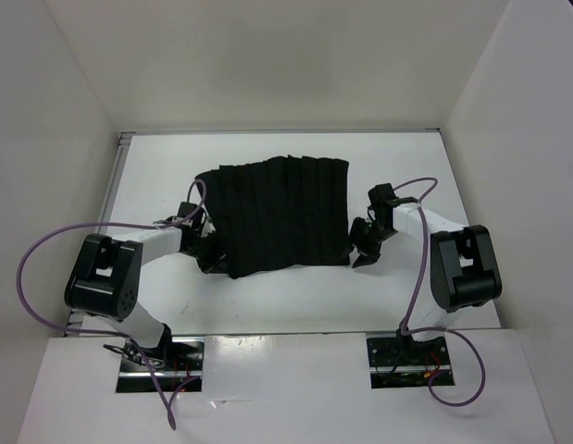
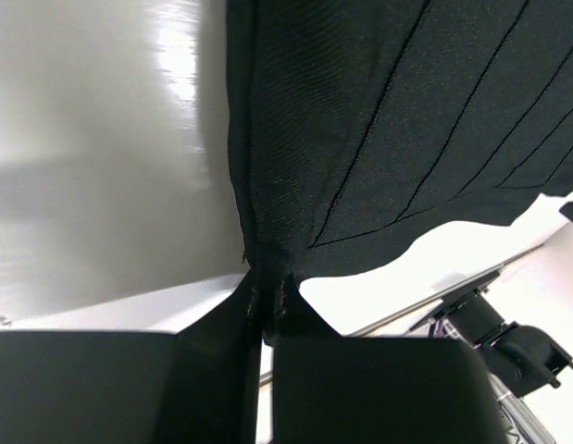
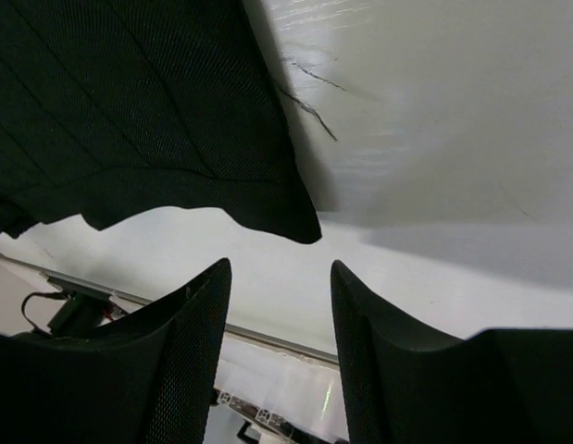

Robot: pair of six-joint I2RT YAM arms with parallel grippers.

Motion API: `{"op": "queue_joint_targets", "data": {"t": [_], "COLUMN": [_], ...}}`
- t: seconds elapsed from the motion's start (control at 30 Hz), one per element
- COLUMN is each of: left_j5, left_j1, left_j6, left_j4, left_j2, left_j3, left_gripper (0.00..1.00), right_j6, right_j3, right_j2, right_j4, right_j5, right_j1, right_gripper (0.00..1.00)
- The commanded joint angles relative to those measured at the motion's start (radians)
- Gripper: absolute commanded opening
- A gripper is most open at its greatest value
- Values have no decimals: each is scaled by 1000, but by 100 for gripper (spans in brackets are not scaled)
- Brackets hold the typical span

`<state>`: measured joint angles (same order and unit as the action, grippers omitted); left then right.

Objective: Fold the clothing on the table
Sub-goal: Fold the skirt

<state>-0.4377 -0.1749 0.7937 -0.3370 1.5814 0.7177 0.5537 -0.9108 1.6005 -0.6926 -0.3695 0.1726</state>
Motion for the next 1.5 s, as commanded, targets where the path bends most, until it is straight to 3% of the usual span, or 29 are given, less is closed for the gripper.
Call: {"op": "queue_joint_targets", "data": {"t": [0.0,0.13,0.37,0.53,0.67,0.77,0.83,0.87,1.03,1.17,1.23,1.33,1.47], "left_j5": [40,40,51,51,51,27,13,-4,-59,-94,-104,-114,-154], "left_j1": [-15,-15,-15,-15,-15,-15,-15,-15,3,43,55,64,64], "left_j6": [-13,-22,-40,-40,-50,-59,-71,-71,-139,-172,-195,-206,-206], "left_j4": [-13,-22,-53,-53,-62,-53,-43,-33,-45,-85,-105,-119,-109], "left_j2": [45,45,45,54,63,83,115,126,224,287,287,287,160], "left_j3": [17,39,71,71,71,80,91,100,265,541,594,579,393], "left_gripper": [0,0,0,0,0,0,0,0,0,0,1,1,1], "right_j6": [12,31,52,71,80,90,91,101,72,26,26,26,80], "right_j3": [6,6,-52,-53,-43,-43,-43,-43,-221,-474,-514,-469,-282], "right_j2": [19,29,47,85,128,137,138,138,147,138,116,67,-62], "right_j4": [50,59,39,77,146,192,217,226,222,130,120,100,68], "right_j5": [-25,-2,168,165,107,69,69,69,162,256,274,238,164], "right_j1": [19,19,19,19,30,50,65,65,65,65,65,56,56], "right_gripper": [53,53,53,53,46,35,4,0,0,0,0,0,0]}}
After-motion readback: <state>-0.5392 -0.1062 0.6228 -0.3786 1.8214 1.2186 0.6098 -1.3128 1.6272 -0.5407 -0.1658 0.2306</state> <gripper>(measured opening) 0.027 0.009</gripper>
